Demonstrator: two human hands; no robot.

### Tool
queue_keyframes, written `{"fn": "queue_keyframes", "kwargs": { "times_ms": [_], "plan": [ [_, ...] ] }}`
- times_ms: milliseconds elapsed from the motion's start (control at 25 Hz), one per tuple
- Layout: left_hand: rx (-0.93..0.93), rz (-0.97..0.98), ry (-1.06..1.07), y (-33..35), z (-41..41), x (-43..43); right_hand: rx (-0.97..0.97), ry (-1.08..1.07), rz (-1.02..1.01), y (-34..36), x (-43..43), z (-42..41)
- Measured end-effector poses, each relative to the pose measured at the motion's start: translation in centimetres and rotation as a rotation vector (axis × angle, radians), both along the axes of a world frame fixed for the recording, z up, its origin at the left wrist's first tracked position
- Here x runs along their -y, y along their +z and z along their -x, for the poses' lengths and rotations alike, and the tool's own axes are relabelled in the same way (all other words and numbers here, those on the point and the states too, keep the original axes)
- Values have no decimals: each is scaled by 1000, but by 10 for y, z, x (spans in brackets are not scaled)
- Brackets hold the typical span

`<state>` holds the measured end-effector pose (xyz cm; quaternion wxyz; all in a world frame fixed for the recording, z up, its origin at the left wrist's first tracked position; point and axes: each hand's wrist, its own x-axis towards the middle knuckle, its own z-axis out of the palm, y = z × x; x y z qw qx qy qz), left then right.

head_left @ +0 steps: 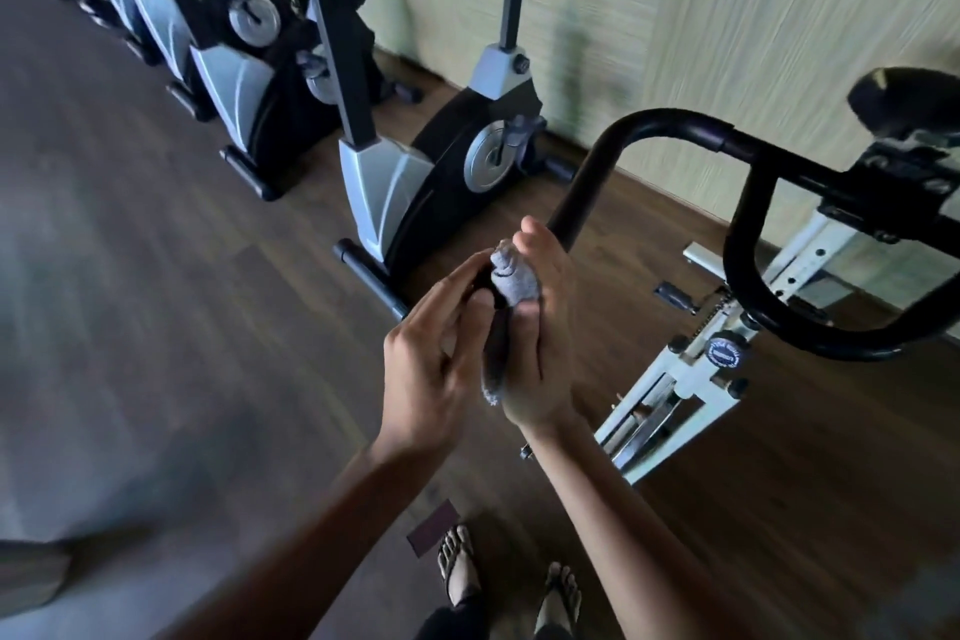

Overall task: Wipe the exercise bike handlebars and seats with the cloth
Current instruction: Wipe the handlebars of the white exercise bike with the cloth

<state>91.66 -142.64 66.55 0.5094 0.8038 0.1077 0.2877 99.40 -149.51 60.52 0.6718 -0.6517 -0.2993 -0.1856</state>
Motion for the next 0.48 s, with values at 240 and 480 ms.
{"fn": "queue_keyframes", "kwargs": {
  "times_ms": [240, 480],
  "plan": [
    [125, -505, 10, -10, -4, 8, -169, -2, -16, -13, 6, -16],
    [203, -777, 18, -24, -23, 1, -243, -23, 14, -19, 4, -32]
  ]
}}
